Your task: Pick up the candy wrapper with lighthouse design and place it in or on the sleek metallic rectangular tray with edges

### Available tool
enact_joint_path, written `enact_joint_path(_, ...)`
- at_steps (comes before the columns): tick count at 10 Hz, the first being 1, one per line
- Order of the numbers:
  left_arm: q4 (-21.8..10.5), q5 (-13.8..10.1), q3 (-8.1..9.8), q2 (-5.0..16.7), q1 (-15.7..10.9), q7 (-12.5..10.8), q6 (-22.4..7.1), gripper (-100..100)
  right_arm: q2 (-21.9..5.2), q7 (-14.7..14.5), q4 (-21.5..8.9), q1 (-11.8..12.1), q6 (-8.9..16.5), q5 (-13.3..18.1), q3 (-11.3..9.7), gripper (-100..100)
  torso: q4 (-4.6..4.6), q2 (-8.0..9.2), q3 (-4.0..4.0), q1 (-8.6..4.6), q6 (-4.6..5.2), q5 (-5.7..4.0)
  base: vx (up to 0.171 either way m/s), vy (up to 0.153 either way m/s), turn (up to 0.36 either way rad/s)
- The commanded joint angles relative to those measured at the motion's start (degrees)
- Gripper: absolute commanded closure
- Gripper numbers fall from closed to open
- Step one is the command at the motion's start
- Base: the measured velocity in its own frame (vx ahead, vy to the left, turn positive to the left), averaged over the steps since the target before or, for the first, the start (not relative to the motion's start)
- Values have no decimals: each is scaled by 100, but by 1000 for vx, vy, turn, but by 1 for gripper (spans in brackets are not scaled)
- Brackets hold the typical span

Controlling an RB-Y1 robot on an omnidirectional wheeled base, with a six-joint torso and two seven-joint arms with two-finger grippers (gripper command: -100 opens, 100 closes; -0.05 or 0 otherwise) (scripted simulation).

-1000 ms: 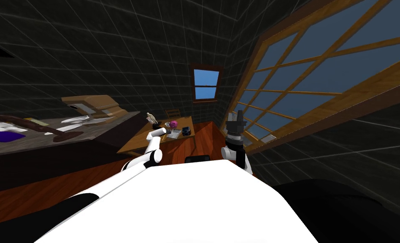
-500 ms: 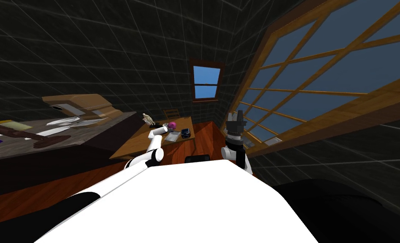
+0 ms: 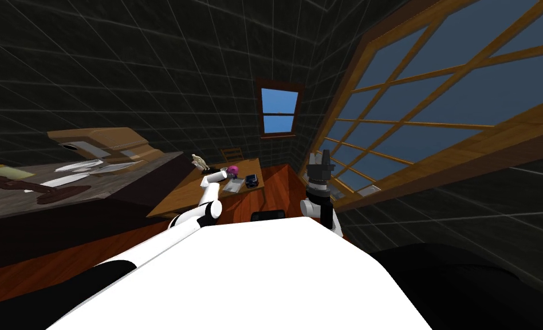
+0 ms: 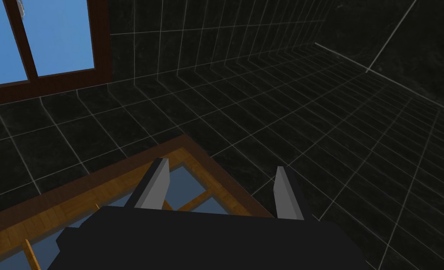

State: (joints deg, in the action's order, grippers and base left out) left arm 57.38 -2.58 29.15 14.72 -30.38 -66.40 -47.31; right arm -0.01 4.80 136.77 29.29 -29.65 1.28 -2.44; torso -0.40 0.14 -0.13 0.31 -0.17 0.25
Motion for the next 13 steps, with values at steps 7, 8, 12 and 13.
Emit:
enact_joint_path(7,379,386,11,160,-347,-518,-706,-100,0,0,0,0,0,0,0,0,3,14,9,9,-3,3,-67,31,-103)
enact_joint_path(8,388,391,12,163,-350,-531,-731,0,0,0,0,1,0,0,0,0,1,3,2,4,-5,3,-5,3,3)
enact_joint_path(12,387,390,12,163,-349,-529,-729,0,0,0,0,1,0,0,0,0,-3,-11,-6,-3,-4,1,0,0,0)
enact_joint_path(13,387,390,12,163,-349,-529,-729,0,0,0,0,1,0,0,0,0,-3,-12,-6,-3,-4,1,0,0,0)
